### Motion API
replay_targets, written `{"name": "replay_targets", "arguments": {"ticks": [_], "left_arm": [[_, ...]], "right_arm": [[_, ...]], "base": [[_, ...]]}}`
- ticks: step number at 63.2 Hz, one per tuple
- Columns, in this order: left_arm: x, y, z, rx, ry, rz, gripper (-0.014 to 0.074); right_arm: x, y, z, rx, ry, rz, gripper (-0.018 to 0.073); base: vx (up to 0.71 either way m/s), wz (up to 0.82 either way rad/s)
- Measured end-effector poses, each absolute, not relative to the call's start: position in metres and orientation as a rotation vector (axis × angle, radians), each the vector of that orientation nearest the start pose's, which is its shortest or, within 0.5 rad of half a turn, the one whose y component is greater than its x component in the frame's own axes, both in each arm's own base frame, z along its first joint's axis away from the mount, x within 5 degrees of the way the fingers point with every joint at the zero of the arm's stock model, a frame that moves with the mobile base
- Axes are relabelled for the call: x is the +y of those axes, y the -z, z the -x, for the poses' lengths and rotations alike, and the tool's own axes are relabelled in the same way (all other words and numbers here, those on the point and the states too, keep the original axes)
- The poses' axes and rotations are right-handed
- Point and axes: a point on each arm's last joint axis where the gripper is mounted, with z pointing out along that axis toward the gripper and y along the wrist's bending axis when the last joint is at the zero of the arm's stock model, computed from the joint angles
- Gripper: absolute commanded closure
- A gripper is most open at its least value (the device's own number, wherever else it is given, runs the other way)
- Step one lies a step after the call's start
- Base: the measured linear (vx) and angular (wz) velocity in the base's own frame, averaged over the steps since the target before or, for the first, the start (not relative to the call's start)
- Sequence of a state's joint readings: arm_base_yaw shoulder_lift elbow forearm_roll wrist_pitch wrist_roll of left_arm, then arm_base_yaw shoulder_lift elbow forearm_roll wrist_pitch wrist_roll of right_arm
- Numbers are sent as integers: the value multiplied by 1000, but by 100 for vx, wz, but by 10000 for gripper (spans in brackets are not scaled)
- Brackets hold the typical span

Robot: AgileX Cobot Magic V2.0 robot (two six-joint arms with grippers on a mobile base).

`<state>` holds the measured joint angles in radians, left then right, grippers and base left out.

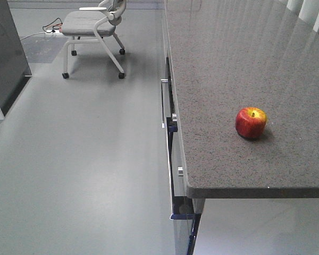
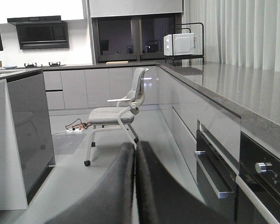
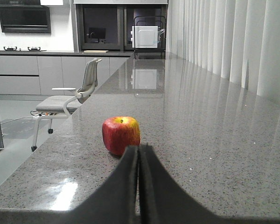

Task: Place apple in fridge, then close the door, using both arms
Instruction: 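Lower the open right gripper over the red-yellow apple on the counter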

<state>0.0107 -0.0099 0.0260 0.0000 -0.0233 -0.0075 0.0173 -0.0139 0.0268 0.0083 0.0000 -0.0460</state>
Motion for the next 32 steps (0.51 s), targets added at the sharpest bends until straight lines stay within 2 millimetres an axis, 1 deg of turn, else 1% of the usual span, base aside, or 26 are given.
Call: {"name": "replay_targets", "arguments": {"ticks": [14,26,32], "left_arm": [[1,-207,-56,1476,-3,13,603],[1,-207,-56,1476,-3,13,603],[1,-207,-56,1476,-3,13,603]], "right_arm": [[1,-205,-56,1496,14,39,563],[1,-205,-56,1490,-59,-29,563],[1,-205,-56,1504,-65,-33,563]], "base": [[0,0],[0,0],[0,0]]}}
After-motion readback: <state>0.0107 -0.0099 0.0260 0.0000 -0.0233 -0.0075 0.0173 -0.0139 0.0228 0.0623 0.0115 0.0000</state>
